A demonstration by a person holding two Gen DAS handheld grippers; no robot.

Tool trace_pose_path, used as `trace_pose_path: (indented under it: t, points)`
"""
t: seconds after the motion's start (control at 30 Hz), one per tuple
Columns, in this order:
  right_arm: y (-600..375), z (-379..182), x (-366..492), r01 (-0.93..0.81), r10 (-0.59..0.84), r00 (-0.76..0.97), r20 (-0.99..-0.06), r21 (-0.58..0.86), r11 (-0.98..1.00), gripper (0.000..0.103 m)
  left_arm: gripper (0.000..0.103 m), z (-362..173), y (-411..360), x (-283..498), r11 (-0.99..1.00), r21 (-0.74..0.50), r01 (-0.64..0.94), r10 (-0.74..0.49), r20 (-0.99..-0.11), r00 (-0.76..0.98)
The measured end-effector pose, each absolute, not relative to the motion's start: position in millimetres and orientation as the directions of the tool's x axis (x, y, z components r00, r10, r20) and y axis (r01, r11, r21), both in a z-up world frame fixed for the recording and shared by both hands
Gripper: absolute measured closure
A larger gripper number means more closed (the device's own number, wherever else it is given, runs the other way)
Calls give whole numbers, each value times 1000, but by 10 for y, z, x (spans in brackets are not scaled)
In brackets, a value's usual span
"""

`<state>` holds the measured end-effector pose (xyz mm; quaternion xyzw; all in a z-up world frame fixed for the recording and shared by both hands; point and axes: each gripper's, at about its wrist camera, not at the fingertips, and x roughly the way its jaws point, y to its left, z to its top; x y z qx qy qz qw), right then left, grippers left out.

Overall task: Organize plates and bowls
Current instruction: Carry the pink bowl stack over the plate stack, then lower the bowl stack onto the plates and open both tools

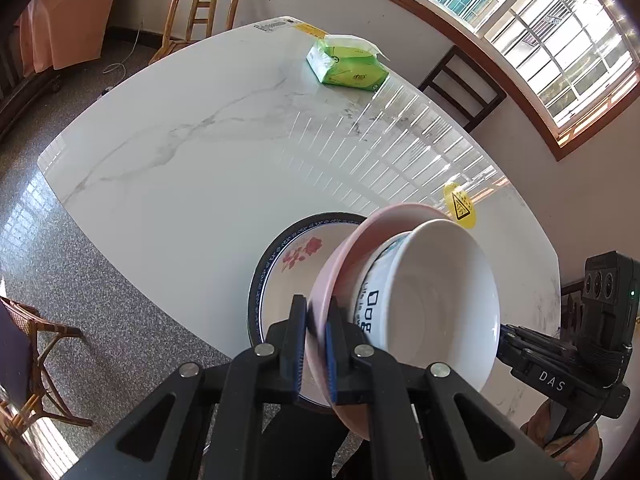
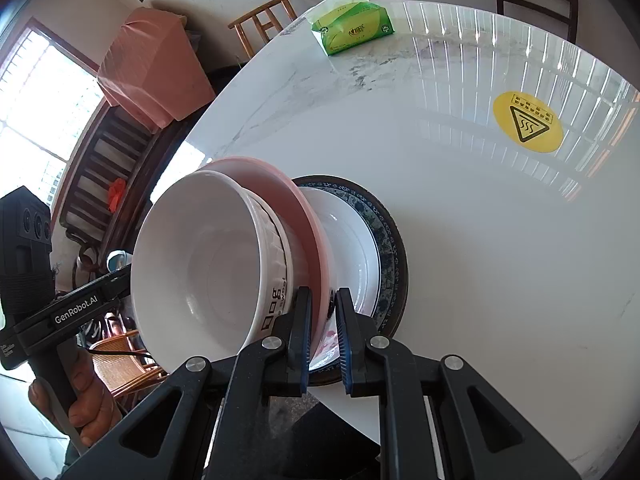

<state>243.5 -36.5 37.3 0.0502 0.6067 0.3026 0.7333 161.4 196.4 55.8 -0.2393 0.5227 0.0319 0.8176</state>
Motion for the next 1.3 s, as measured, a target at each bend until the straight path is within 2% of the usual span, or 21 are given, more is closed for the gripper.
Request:
trace_pose_path:
  t: [0.83, 1.0, 1.17, 1.3]
  points:
    - [-315, 200, 2504, -357, 488, 48, -871, 442, 823, 88, 96, 286, 2057, 1680, 872, -377, -314, -232, -880, 414]
    - [-340, 178, 2499, -360, 514, 68, -855, 460, 812, 88, 96, 249, 2057, 1616, 879, -375, -294, -211, -859, 466]
    - [-367, 189, 2427, -383, 538, 139, -832, 455, 803, 87, 86, 249, 2019, 1514, 903, -338, -265, -146, -822, 550]
    - [-377, 208, 2361, -405, 540, 210, -815, 430, 807, 85, 70, 184, 2101, 1402, 893, -368, -258, -130, -762, 635]
